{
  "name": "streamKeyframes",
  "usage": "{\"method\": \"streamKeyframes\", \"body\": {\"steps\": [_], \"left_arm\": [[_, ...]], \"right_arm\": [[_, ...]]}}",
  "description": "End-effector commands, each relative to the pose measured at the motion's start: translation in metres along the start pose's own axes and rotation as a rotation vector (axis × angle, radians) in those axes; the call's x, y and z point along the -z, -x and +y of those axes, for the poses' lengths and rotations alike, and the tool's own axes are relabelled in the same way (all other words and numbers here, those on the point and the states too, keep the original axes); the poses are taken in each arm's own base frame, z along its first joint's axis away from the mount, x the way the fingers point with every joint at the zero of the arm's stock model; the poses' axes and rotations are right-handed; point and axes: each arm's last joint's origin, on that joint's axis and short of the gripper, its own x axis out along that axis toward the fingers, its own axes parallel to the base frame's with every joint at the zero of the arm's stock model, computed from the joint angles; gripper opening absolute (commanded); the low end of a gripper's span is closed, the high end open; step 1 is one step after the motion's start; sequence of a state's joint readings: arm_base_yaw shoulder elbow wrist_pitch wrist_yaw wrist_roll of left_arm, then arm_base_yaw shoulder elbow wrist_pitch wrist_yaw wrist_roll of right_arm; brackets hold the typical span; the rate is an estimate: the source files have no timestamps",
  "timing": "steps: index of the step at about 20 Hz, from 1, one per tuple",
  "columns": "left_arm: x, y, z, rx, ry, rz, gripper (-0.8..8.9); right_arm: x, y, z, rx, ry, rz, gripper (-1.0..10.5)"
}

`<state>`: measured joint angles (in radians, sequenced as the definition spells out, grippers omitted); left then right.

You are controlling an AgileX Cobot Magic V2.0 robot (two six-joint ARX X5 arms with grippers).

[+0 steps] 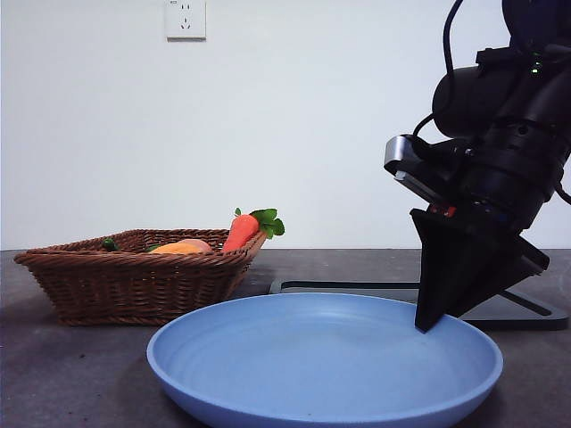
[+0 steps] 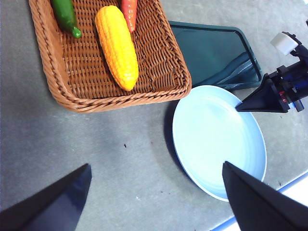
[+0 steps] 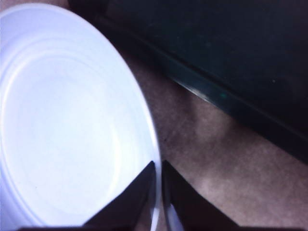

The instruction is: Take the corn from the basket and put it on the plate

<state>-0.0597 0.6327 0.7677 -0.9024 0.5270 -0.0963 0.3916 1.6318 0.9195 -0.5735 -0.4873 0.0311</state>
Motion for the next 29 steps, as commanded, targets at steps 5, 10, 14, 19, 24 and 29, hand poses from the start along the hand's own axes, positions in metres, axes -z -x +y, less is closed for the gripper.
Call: {"method": "streamKeyframes", "body": {"steps": [5,10,14,19,24,29], "left_arm": [[-0.023,-0.005,-0.002,0.014,-0.017,-0.011,4.16],[-0.054,-0.022,-0.007,-0.014,-0.068,-0.013,4.16],[-0.082,-0.052,-0.015,-0.082,-0.126,0.017,4.16],[-0.114,-0.111,-0.027,-0.181,-0.186,0.092,4.16],[-0.130,-0.182,-0.030,-0.254,-0.218,0.215,4.16],[-0.122,-0.239,-0.021,-0.289,-0.229,0.310,4.16]], "right_arm": [[-0.002,0.043,0.022,-0.014,0.030,-0.086,0.0],[0.019,0.093,0.048,-0.015,0.084,-0.190,0.0],[0.038,0.126,0.064,-0.024,0.099,-0.301,0.0],[0.059,0.158,0.072,-0.013,0.083,-0.438,0.0],[0.076,0.175,0.073,0.065,0.050,-0.509,0.0],[0.080,0.180,0.075,0.069,0.053,-0.532,0.0]]}}
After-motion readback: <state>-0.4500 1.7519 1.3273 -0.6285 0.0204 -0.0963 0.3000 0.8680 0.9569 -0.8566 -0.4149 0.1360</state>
